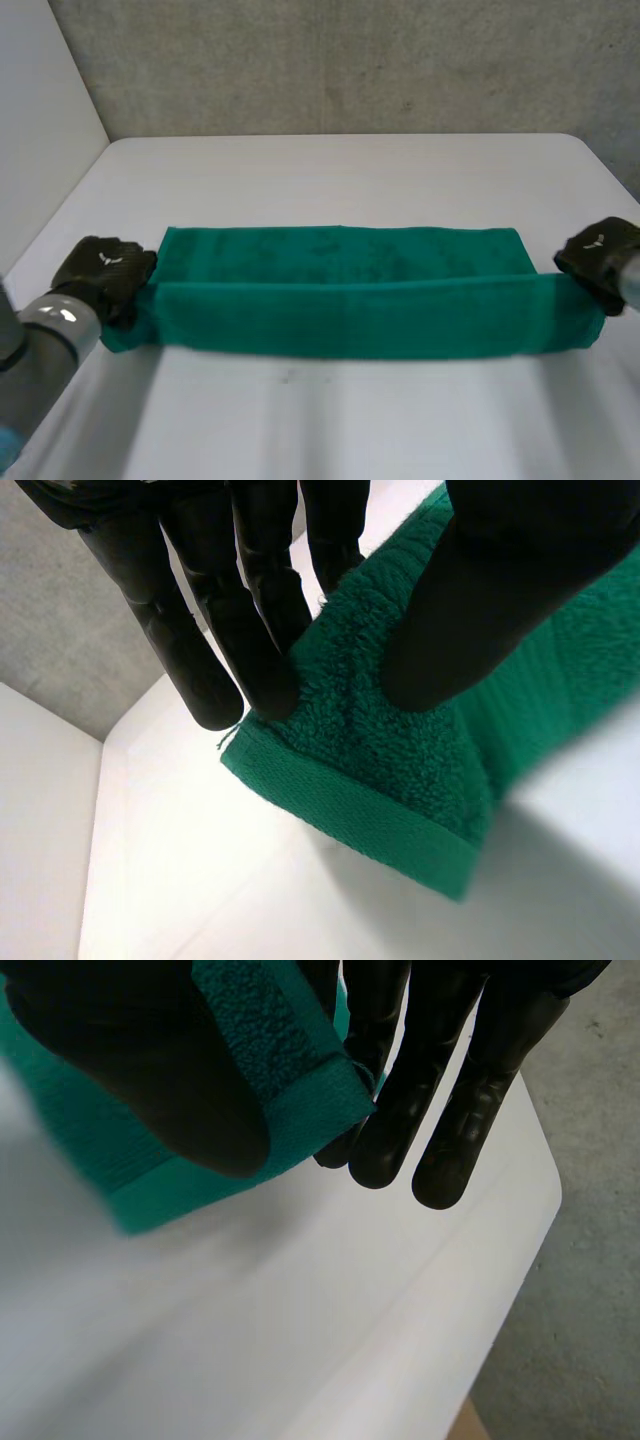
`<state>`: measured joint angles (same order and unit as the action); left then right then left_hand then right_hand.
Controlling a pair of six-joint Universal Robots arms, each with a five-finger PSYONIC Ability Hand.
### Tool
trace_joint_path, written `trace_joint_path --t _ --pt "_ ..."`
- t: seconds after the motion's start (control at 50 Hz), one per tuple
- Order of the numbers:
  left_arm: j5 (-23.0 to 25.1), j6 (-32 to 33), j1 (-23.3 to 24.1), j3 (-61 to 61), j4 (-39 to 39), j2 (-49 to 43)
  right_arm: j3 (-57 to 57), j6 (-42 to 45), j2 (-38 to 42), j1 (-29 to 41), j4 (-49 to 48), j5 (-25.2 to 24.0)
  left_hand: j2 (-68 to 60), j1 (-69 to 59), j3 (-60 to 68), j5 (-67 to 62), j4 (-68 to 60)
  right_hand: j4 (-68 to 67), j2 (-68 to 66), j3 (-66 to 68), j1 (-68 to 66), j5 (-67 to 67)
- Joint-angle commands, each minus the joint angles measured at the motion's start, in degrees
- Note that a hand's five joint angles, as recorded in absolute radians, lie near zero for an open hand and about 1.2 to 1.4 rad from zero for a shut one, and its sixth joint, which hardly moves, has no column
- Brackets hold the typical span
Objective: Fold the towel.
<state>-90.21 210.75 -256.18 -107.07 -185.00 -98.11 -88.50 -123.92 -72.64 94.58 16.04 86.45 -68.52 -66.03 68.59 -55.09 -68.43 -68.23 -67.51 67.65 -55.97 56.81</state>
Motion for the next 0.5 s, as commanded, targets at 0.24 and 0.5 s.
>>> trace_joint_path --t 0.24,0.5 --pt "-0.7 0.6 1.7 30.7 -17.3 -33.2 32.1 -5.5 31.5 8.1 -15.3 8.4 -11.5 -14.0 11.4 -14.9 -11.6 -11.8 -12.5 12.3 -24.0 13.2" --pt "5.3 2.0 2.2 43.8 -19.1 -44.5 44.6 -6.7 40.7 9.8 -17.4 12.0 58.5 56.0 -58.6 55.1 58.4 58.2 57.5 -57.7 46.0 -56.8"
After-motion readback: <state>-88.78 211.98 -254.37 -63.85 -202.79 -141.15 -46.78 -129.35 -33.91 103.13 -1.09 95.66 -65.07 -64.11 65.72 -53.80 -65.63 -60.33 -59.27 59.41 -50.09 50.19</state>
